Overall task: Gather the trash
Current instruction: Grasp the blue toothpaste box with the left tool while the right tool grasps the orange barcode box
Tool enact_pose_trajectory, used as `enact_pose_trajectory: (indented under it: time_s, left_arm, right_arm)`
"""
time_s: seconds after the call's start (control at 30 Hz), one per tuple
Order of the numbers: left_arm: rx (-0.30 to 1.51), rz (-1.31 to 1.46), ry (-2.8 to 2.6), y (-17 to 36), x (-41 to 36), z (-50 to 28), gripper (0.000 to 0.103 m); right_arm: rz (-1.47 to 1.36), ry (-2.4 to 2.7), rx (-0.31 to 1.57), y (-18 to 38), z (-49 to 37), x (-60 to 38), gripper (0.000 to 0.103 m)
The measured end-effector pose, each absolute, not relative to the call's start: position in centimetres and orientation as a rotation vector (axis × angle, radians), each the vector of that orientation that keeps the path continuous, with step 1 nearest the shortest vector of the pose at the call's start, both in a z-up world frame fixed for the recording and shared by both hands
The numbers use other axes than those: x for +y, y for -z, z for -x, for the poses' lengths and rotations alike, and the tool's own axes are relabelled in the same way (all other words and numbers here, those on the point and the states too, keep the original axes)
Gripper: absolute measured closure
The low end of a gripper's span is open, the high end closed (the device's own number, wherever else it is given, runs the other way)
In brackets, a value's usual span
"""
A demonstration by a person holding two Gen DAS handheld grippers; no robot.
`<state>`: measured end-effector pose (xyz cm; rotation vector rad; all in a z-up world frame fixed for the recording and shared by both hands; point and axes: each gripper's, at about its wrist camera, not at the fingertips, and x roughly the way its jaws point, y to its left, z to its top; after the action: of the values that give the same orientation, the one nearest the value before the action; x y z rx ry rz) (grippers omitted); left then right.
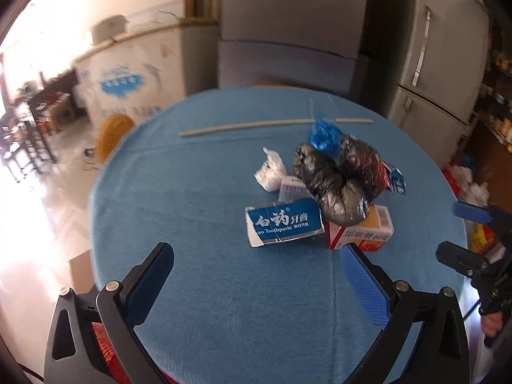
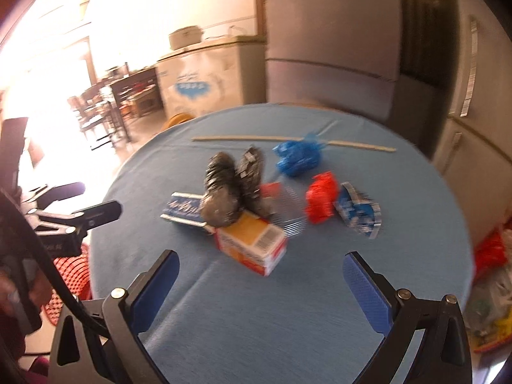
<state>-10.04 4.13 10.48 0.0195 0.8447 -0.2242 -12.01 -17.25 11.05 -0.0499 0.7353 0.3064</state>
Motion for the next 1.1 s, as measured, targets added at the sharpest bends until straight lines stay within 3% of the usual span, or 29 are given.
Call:
enact_pose_trajectory:
  time_s: [0.27,0.43,0.7,0.9,1.0,1.1]
  left_arm:
    - [0.958,-0.146,0.490,-7.6,4.3,3.3,0.000]
    - [0.998,-0.263,0.623,-7.1,3.2,0.1,0.000]
    - [1.044,-0.426,0.854,-5.6,0.2,-1.9,0.000]
    - [1.027,-0.567,0.915,-3.7,-1.7,-1.5,0.000]
    - [1.041,-0.542,0.936,-3.2,-1.9,-2.1,0.000]
    - [1.032,-0.511,0.951,-3.2,-1.9,-2.3,0.011]
  right_arm:
    - [0.060,-0.456,0.886,-6.8,6.8,-17.8,0.001]
    - [0.033,-0.514,0.959,-4.8,3.5,-18.7,0.012]
    - [0.102,-0.616,1.019,-3.0,-0.1,-17.1,0.018]
    - [0.178,-0.663,1.056,-2.4,-0.6,-15.5,0.037]
    - [0.167,-0.672,1.064,-2.1,-0.8,-15.3,0.040]
    - [0.141,-0.671,1.061,-2.1,-0.7,-15.4,0.041]
